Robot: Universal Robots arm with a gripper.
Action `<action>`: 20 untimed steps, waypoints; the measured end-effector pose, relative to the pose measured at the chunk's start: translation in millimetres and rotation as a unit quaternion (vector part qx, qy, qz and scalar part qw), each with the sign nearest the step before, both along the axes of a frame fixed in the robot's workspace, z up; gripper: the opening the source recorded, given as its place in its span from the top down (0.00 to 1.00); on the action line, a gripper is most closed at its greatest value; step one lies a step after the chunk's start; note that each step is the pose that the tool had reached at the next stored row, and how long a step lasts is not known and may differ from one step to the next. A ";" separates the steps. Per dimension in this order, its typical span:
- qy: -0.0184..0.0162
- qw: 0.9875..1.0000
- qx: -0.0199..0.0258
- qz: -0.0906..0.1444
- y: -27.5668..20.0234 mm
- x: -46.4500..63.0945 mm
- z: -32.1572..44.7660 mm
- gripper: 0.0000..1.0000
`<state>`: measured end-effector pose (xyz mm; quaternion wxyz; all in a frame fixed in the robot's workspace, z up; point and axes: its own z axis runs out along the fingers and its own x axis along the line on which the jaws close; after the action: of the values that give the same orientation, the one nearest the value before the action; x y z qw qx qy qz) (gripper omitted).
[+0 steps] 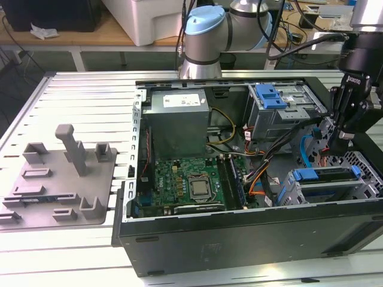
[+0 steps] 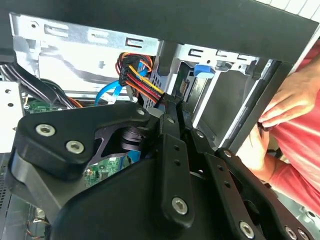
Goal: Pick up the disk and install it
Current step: 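Insert the first disk wire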
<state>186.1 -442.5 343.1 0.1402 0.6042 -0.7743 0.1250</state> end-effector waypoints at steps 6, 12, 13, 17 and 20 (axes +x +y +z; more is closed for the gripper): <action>0.000 1.000 0.020 0.004 -9.5 -1.5 0.4 0.84; 0.001 0.999 0.021 0.035 -9.8 -2.5 0.7 0.84; 0.001 0.999 0.021 0.039 -10.0 -2.7 0.7 0.84; 0.001 0.999 0.022 0.049 -14.5 -5.5 0.7 0.84; 0.001 0.998 0.026 0.055 -23.3 -7.4 0.7 0.84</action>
<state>178.7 -465.9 343.8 0.1179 0.6494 -0.7428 0.1118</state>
